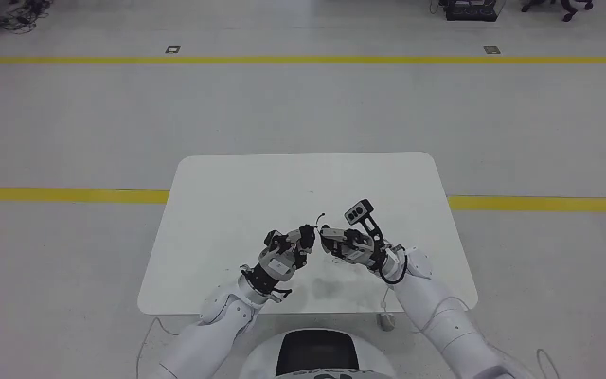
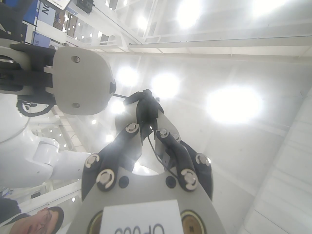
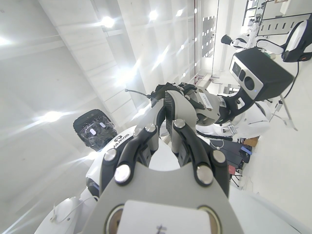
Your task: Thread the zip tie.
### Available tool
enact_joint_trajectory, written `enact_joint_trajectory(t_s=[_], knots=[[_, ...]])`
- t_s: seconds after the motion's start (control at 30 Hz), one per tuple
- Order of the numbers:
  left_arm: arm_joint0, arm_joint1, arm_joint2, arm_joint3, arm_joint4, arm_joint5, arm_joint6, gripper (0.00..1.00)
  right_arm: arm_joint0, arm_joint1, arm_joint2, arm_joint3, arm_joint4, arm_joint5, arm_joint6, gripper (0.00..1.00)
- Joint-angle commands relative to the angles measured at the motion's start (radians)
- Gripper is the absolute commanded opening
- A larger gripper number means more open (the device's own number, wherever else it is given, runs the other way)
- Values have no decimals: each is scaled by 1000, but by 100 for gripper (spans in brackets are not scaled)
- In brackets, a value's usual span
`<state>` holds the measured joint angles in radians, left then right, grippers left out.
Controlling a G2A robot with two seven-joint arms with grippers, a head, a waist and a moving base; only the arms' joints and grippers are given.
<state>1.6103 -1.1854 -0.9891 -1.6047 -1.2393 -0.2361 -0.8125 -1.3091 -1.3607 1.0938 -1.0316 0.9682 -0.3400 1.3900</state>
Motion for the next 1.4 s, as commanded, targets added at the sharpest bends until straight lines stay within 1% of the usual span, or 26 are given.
enact_joint_trajectory(t_s=[0.0,1.37], knots=[[0,0,0,0,0,0,0,0,0,0,0,2,0,0,0,0],[0,0,0,0,0,0,0,0,9,-1,-9,26,-6,0,0,0]])
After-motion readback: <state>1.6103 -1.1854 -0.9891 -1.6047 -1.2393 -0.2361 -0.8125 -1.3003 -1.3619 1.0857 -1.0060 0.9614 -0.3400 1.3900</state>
